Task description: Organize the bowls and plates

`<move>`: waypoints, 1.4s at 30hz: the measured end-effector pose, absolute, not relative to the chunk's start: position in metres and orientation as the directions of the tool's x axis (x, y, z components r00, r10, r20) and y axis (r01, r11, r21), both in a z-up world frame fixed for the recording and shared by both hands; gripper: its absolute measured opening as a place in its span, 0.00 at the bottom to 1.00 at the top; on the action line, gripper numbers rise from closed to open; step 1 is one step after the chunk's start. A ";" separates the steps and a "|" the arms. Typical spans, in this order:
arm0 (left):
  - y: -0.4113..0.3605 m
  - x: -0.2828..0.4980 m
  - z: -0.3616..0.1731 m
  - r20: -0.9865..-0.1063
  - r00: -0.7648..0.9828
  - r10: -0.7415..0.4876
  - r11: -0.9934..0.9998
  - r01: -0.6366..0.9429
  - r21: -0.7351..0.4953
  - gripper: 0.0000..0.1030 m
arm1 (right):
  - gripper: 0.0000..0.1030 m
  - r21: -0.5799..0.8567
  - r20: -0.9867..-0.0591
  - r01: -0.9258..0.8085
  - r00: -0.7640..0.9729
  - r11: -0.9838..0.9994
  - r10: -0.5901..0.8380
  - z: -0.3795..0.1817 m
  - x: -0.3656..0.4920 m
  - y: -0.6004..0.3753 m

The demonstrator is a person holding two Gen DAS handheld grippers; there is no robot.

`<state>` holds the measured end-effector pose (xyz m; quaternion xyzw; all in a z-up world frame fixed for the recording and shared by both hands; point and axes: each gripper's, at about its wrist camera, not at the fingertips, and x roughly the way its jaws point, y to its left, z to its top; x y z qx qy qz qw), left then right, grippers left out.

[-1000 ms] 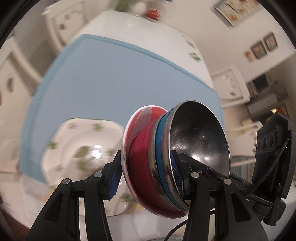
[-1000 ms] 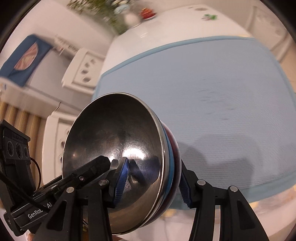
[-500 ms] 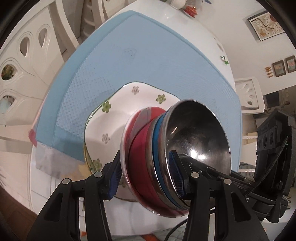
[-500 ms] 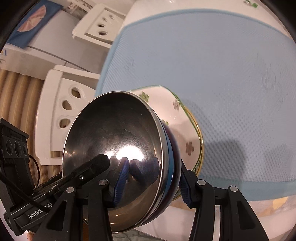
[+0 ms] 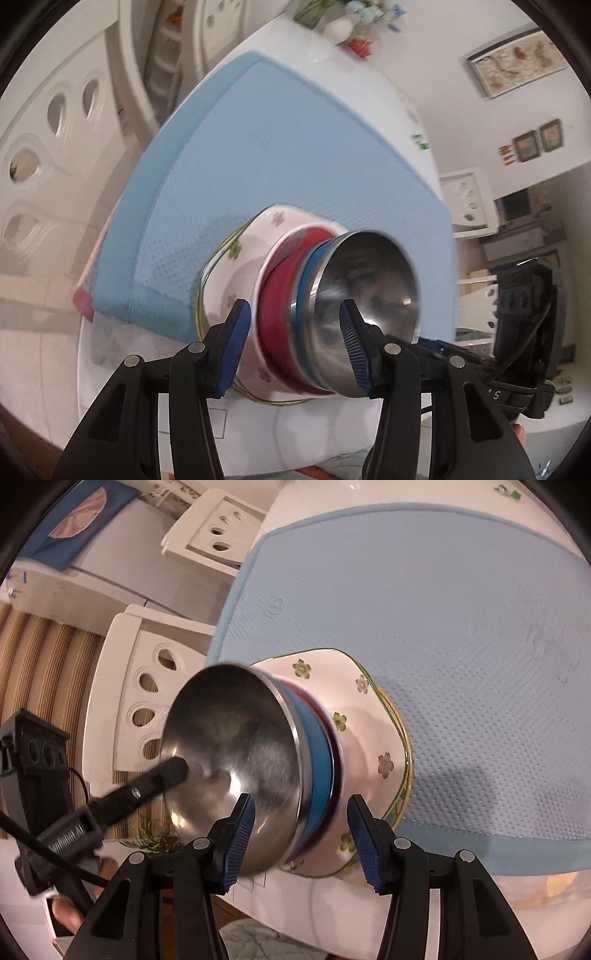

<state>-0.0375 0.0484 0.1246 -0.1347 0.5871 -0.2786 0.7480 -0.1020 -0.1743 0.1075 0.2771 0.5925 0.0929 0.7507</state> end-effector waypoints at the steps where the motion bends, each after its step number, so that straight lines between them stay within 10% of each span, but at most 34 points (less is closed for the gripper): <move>1: 0.047 -0.038 0.131 -0.794 0.170 -0.584 0.801 0.278 -0.530 0.46 | 0.49 0.527 -0.835 0.175 0.291 0.832 0.467 0.114 -0.106 -0.174; 12: -0.019 -0.050 0.214 -0.701 0.329 -0.633 0.741 0.519 -0.426 0.46 | 0.50 0.301 -0.859 0.198 0.481 0.933 0.175 0.167 -0.150 -0.225; 22: -0.105 -0.090 0.256 -0.630 0.561 -0.536 0.827 0.499 -0.260 0.59 | 0.50 0.494 -0.781 0.305 0.568 0.814 0.261 0.167 -0.198 -0.332; 42: -0.229 -0.158 0.244 -0.699 0.647 -0.304 0.889 0.457 0.037 0.70 | 0.50 0.309 -0.826 0.259 0.550 0.915 0.123 0.167 -0.233 -0.412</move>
